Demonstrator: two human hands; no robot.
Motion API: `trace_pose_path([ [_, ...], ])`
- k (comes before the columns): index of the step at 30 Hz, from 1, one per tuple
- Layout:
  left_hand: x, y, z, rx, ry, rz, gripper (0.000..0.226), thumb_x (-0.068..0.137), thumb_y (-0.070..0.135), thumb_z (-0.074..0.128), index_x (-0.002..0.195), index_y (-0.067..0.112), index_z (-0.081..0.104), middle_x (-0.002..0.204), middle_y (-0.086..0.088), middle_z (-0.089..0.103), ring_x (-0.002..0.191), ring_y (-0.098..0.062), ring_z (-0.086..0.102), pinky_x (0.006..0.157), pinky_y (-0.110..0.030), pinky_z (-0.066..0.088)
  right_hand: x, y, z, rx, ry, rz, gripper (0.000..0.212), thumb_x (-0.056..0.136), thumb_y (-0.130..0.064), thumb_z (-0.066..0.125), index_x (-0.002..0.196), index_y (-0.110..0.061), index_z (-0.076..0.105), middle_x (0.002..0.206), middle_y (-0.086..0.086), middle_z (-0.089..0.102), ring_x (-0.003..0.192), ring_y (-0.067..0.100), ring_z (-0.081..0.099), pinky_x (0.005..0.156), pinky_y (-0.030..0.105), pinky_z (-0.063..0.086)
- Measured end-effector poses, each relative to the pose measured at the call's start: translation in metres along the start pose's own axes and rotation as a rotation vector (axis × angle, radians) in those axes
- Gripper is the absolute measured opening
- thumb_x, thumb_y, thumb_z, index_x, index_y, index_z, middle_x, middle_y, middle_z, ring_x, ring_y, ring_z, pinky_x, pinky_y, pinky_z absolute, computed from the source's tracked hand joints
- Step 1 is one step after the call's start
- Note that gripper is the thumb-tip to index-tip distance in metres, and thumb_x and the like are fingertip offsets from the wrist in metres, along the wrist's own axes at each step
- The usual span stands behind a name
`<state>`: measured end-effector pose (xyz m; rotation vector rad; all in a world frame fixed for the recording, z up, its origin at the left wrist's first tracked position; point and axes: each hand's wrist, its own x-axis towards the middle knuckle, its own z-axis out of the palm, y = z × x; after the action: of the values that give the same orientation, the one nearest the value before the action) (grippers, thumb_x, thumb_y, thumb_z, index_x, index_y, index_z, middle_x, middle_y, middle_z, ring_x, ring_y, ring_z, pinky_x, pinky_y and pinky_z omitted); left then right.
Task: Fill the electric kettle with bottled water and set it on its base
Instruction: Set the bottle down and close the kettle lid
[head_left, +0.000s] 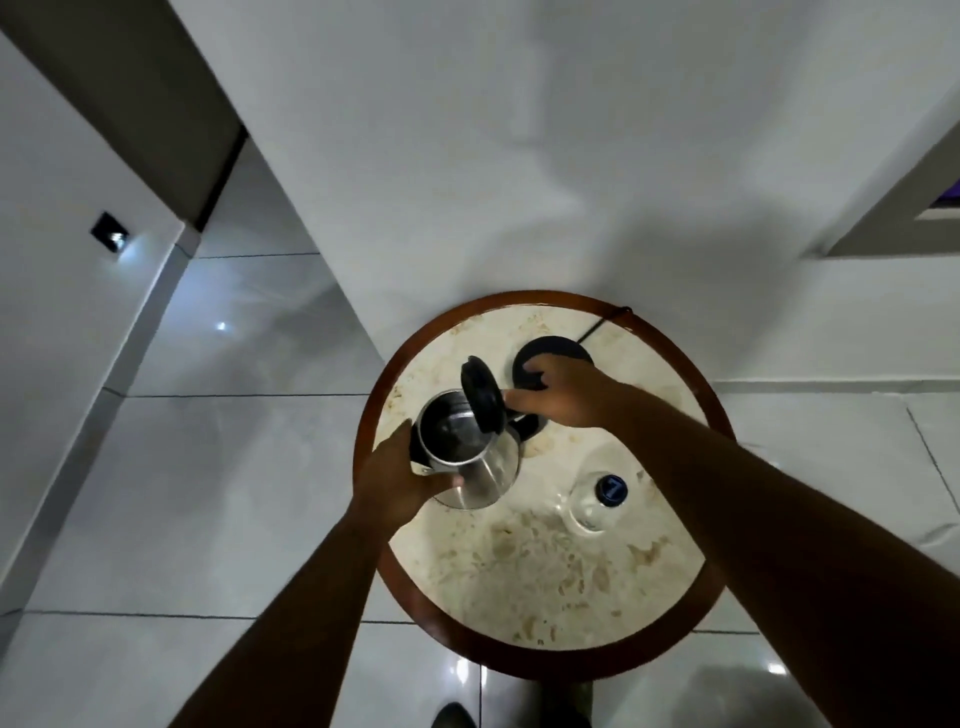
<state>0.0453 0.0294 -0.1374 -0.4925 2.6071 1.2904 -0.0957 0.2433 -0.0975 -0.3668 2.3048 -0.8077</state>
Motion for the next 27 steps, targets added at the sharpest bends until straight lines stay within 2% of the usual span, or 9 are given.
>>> trace_pose_path([
  [3, 0.008, -0.002, 0.000, -0.021, 0.039, -0.033, 0.065, 0.056, 0.034, 0.093, 0.111, 0.018, 0.063, 0.101, 0.006, 0.071, 0.092, -0.013, 0.066, 0.066, -0.008, 0.041, 0.019, -0.026, 0.019, -0.068, -0.106, 0.037, 0.075, 0.065, -0.079, 0.060, 0.111, -0.019, 0.058, 0.104, -0.001, 0.060, 0.093, 0.017, 0.058, 0.070, 0.027, 0.043],
  [6, 0.009, -0.008, 0.001, -0.071, 0.068, -0.074, 0.069, 0.052, 0.038, 0.094, 0.111, 0.022, 0.062, 0.092, 0.016, 0.069, 0.084, -0.005, 0.065, 0.061, -0.005, 0.042, 0.030, -0.038, 0.043, -0.225, -0.031, 0.041, 0.083, 0.050, -0.083, 0.057, 0.102, -0.019, 0.059, 0.088, -0.003, 0.063, 0.086, 0.021, 0.062, 0.066, 0.032, 0.047],
  [9, 0.010, -0.012, 0.002, -0.093, 0.090, -0.085, 0.072, 0.048, 0.042, 0.094, 0.110, 0.026, 0.061, 0.089, 0.024, 0.063, 0.079, 0.004, 0.060, 0.060, -0.001, 0.041, 0.031, -0.036, 0.058, -0.364, 0.108, 0.062, 0.094, 0.043, -0.088, 0.052, 0.108, -0.021, 0.059, 0.102, 0.003, 0.060, 0.098, 0.030, 0.058, 0.080, 0.041, 0.045],
  [14, 0.011, -0.019, 0.005, -0.149, 0.098, -0.107, 0.080, 0.047, 0.036, 0.095, 0.117, 0.019, 0.059, 0.100, 0.012, 0.066, 0.092, -0.011, 0.064, 0.074, -0.020, 0.050, 0.036, -0.037, 0.069, -0.463, 0.154, 0.069, 0.088, 0.051, -0.080, 0.055, 0.114, -0.018, 0.057, 0.111, 0.008, 0.059, 0.099, 0.031, 0.057, 0.080, 0.042, 0.039],
  [17, 0.006, -0.014, 0.006, -0.163, 0.082, -0.049, 0.081, 0.050, 0.033, 0.095, 0.121, 0.025, 0.055, 0.100, 0.021, 0.063, 0.092, 0.000, 0.062, 0.072, -0.011, 0.048, 0.037, -0.030, 0.052, -0.383, -0.022, 0.009, 0.089, 0.047, -0.085, 0.059, 0.109, -0.021, 0.057, 0.103, 0.002, 0.062, 0.093, 0.024, 0.060, 0.080, 0.039, 0.049],
  [18, 0.005, -0.013, 0.007, -0.164, 0.069, -0.007, 0.084, 0.052, 0.032, 0.095, 0.124, 0.027, 0.053, 0.101, 0.024, 0.062, 0.093, 0.006, 0.061, 0.073, -0.008, 0.047, 0.035, -0.025, 0.042, -0.306, -0.138, -0.015, 0.084, 0.047, -0.082, 0.067, 0.104, -0.021, 0.058, 0.098, 0.000, 0.063, 0.089, 0.021, 0.062, 0.076, 0.035, 0.051],
  [20, 0.002, -0.011, 0.010, -0.154, 0.071, 0.055, 0.087, 0.054, 0.029, 0.094, 0.130, 0.027, 0.050, 0.104, 0.024, 0.064, 0.095, 0.011, 0.060, 0.075, -0.004, 0.046, 0.035, -0.014, 0.032, -0.256, -0.268, -0.068, 0.060, 0.055, -0.057, 0.085, 0.093, -0.019, 0.057, 0.091, 0.000, 0.065, 0.082, 0.019, 0.064, 0.068, 0.030, 0.050],
  [23, 0.009, -0.004, 0.014, -0.133, 0.082, 0.095, 0.086, 0.054, 0.030, 0.094, 0.128, 0.028, 0.052, 0.102, 0.017, 0.069, 0.092, 0.004, 0.064, 0.077, -0.007, 0.049, 0.039, 0.000, 0.040, -0.418, -0.057, -0.059, 0.029, 0.075, -0.023, 0.076, 0.094, -0.014, 0.057, 0.101, 0.009, 0.062, 0.090, 0.028, 0.063, 0.071, 0.033, 0.047],
  [27, 0.027, 0.013, 0.012, -0.091, 0.051, 0.111, 0.084, 0.050, 0.038, 0.094, 0.125, 0.025, 0.058, 0.101, 0.010, 0.073, 0.096, -0.008, 0.067, 0.078, -0.013, 0.053, 0.043, 0.017, 0.033, -0.450, 0.120, -0.070, 0.018, 0.079, -0.024, 0.069, 0.091, -0.016, 0.057, 0.095, 0.004, 0.061, 0.089, 0.029, 0.064, 0.066, 0.030, 0.042],
])
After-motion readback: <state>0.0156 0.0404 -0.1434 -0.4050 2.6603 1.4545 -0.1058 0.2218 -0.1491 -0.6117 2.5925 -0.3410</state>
